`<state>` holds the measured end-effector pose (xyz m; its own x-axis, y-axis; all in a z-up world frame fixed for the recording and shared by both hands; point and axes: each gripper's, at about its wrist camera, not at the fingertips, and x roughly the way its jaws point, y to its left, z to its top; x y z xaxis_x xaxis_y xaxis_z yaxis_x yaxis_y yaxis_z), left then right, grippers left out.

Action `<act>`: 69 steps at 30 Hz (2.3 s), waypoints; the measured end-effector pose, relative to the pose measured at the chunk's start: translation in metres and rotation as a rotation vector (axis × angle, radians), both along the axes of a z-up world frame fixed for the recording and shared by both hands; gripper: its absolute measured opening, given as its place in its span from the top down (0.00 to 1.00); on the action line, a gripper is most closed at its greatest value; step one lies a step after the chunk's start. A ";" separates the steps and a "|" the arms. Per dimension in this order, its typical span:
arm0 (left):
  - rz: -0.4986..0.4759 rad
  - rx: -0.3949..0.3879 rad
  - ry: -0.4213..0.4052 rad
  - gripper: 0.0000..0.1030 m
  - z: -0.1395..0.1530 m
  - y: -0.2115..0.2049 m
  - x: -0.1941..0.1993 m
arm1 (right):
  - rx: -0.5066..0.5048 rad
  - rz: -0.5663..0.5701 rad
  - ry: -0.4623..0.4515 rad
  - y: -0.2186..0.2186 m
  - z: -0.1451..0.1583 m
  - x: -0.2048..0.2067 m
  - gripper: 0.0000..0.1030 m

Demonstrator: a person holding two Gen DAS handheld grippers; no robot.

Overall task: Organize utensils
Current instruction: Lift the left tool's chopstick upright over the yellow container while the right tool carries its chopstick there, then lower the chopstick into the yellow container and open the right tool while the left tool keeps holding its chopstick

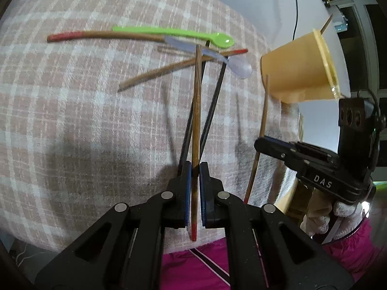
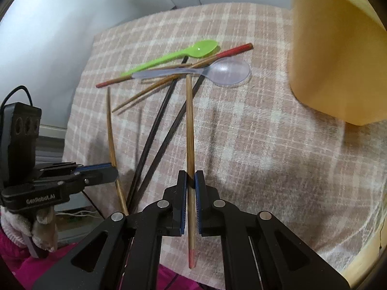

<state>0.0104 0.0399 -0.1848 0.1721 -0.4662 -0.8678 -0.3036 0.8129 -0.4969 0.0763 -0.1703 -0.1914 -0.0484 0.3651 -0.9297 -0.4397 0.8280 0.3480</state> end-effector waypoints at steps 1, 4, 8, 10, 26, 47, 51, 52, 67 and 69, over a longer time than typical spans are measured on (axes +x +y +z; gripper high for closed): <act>0.002 0.001 -0.011 0.96 0.005 0.003 0.000 | 0.003 -0.003 -0.006 -0.001 0.003 -0.001 0.95; 0.004 0.009 -0.050 0.96 0.023 0.013 -0.001 | 0.023 -0.015 -0.034 -0.004 0.016 -0.003 0.95; -0.003 0.024 -0.110 0.96 0.048 0.011 0.004 | 0.040 -0.022 -0.083 -0.008 0.036 -0.006 0.95; -0.007 0.028 -0.137 0.96 0.059 0.009 0.008 | 0.053 -0.031 -0.107 -0.011 0.047 -0.007 0.95; -0.110 0.054 -0.340 0.96 0.136 -0.033 0.047 | 0.124 -0.174 -0.319 -0.061 0.135 -0.005 0.95; -0.281 0.070 -0.531 0.96 0.215 -0.087 0.104 | 0.234 -0.352 -0.534 -0.121 0.230 0.026 0.95; -0.296 0.082 -0.536 0.96 0.215 -0.097 0.117 | 0.232 -0.360 -0.563 -0.124 0.236 0.034 0.95; -0.299 0.084 -0.536 0.96 0.215 -0.099 0.119 | 0.233 -0.362 -0.567 -0.125 0.237 0.035 0.95; -0.374 0.140 -0.498 0.96 0.187 -0.135 0.143 | 0.141 -0.373 -0.578 -0.126 0.209 0.073 0.95; -0.383 0.144 -0.496 0.96 0.185 -0.140 0.143 | 0.134 -0.379 -0.564 -0.128 0.202 0.076 0.95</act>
<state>0.1535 -0.0997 -0.0003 0.4140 -0.4591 -0.7860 0.2593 0.8872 -0.3817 0.1518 -0.2978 0.0107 0.5831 0.3749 -0.7207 -0.2724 0.9260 0.2613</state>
